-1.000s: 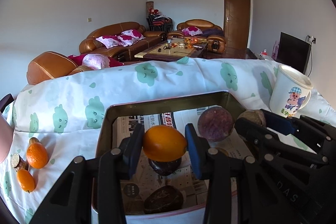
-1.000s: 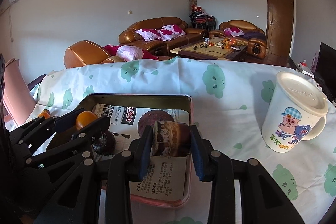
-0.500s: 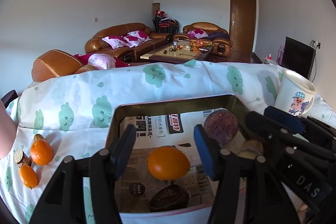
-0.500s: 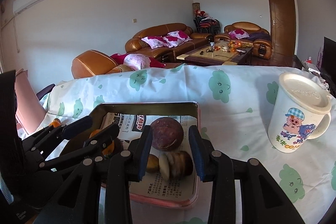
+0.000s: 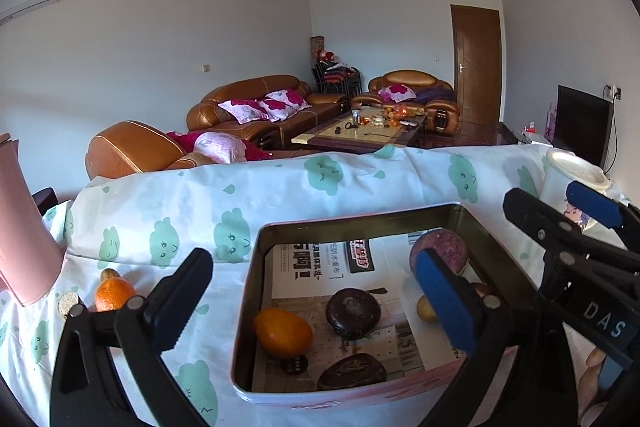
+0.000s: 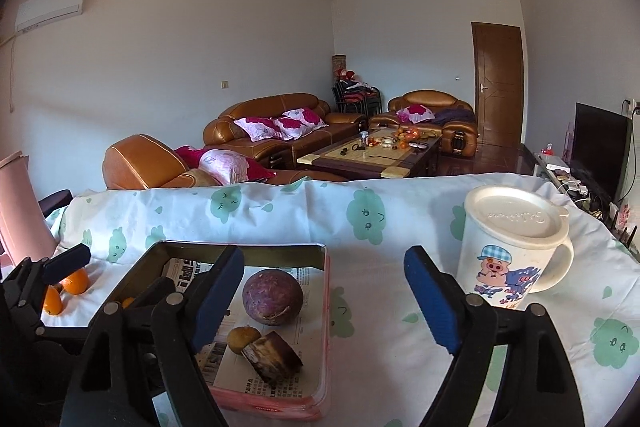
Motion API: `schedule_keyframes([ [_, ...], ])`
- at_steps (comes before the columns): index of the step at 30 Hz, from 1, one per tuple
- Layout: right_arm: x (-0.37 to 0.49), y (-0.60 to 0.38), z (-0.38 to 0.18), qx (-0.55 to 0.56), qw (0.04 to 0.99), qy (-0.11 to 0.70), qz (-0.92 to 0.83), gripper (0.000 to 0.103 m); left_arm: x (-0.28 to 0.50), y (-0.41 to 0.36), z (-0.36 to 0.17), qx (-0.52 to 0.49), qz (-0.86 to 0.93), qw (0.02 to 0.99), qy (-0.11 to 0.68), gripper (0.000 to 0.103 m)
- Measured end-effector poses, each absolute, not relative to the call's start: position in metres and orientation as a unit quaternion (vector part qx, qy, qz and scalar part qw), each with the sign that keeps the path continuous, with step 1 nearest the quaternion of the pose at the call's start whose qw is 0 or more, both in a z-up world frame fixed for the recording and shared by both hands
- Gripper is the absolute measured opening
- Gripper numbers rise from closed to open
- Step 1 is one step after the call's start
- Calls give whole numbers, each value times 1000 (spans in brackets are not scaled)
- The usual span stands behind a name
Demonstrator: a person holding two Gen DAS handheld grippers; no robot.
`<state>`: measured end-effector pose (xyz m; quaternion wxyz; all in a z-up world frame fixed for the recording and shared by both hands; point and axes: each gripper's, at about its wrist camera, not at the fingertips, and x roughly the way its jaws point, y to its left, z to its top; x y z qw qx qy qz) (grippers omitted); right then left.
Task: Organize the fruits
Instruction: 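Move both open tools back toward the remaining oranges and small jar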
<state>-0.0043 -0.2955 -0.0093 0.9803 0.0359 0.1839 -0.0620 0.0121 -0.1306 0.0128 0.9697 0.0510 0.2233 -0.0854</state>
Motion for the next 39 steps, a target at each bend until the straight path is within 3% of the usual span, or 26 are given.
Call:
schedule_keyframes([
  [12, -19, -291, -7, 22, 986, 142, -81, 85, 0, -115, 14, 53, -73, 973, 212, 103],
  [29, -25, -264, -19, 102, 974, 197, -52, 85, -7, -50, 11, 29, -43, 974, 222, 103],
  [39, -14, -205, -22, 94, 972, 214, -4, 85, 0, 5, 7, 11, -10, 972, 234, 103],
])
